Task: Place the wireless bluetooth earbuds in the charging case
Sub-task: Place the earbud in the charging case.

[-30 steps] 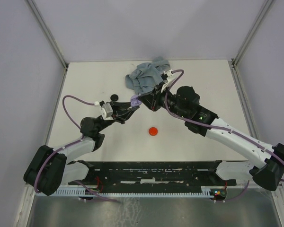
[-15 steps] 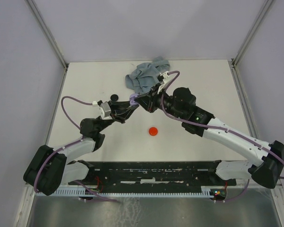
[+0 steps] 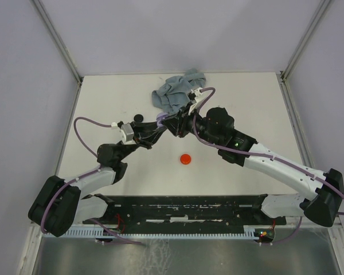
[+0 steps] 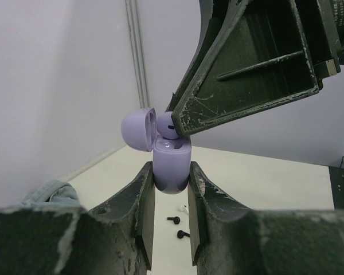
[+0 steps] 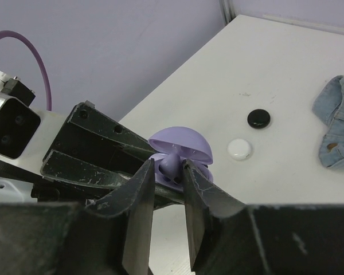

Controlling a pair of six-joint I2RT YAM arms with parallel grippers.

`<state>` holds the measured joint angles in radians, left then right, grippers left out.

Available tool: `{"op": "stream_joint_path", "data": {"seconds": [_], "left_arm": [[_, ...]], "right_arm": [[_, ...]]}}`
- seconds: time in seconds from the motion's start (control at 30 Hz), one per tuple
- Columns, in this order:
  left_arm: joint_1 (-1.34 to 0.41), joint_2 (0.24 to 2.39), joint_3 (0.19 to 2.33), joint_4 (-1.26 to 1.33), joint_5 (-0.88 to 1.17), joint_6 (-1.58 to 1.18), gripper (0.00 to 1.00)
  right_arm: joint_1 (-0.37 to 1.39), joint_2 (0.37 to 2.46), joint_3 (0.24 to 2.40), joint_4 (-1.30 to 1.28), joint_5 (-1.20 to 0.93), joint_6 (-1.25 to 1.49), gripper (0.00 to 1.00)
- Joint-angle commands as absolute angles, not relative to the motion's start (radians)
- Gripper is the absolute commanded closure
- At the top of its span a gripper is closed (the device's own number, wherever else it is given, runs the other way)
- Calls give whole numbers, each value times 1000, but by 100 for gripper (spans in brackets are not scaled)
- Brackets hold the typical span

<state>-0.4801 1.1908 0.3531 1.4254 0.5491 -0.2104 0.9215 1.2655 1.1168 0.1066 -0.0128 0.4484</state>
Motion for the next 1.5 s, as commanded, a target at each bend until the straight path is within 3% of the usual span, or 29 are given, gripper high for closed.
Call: {"op": "stream_joint_path", "data": {"seconds": [0.0,0.57,0.8,1.0,1.47], "left_arm": [[-488,1178,348,1494,505,-215,97],[-489,1186,299,1460,488,-204,97],[-488,1195,301,1454,505,-203,97],[-489,1191,298,1447,512,-197,97],[-488,1138,201,1329,424,-165,97]], "right_arm": [[931,1255,1146,104,34,446,64],[931,1252,1272,-98,140,369,45],[930,1310,1360,-217,78,328,44],[924,1329,1389,-297,148,322,42],[587,1466,1401,-426,119,212,37]]}}
